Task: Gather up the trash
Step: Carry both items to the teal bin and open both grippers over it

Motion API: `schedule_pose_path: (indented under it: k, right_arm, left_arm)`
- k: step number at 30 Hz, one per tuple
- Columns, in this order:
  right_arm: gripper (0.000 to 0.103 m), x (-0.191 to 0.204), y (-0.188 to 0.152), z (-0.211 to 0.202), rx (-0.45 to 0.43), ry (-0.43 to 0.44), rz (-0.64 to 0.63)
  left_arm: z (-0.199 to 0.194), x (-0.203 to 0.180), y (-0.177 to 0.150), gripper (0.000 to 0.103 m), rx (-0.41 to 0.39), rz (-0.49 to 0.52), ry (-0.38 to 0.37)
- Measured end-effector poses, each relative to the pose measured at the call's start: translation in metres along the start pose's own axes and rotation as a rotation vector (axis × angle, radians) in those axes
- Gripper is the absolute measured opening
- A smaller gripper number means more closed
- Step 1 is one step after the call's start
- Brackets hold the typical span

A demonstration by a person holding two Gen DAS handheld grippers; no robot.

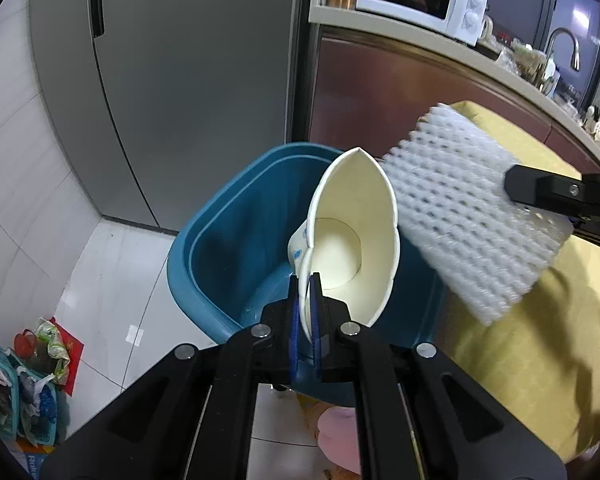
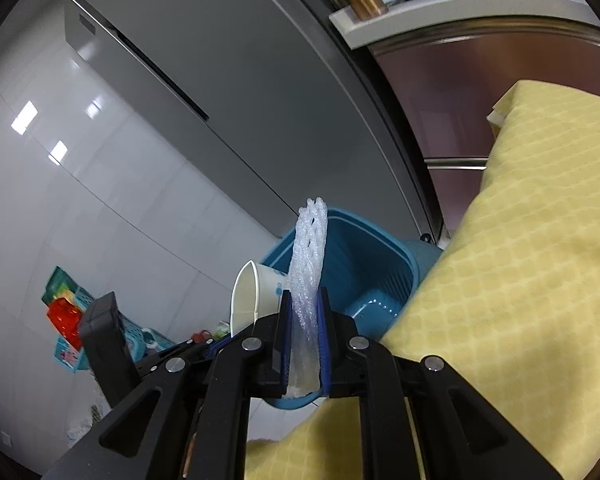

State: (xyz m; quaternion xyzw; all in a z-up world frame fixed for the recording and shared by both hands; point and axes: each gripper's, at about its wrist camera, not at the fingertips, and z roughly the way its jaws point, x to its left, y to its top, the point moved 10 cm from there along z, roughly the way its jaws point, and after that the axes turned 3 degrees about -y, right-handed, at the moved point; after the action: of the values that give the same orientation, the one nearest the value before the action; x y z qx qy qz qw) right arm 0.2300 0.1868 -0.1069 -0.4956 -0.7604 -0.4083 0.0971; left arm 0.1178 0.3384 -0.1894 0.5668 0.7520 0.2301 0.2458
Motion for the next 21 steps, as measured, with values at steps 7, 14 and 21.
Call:
schedule_pose_path:
  k: [7, 14, 21]
  right_arm:
    - [0.012, -0.001, -0.005, 0.027, 0.055, -0.044, 0.023]
    - [0.017, -0.003, -0.005, 0.038, 0.066, -0.057, 0.041]
    - [0.031, -0.01, -0.001, 0.018, 0.022, -0.046, 0.055]
  left_arm:
    - [0.019, 0.003, -0.002, 0.006, 0.032, -0.013, 0.023]
    - [0.024, 0.0, 0.0, 0.01, 0.022, -0.038, 0.022]
    - [0.009, -0.011, 0.006, 0.018, -0.025, -0.05, 0.003]
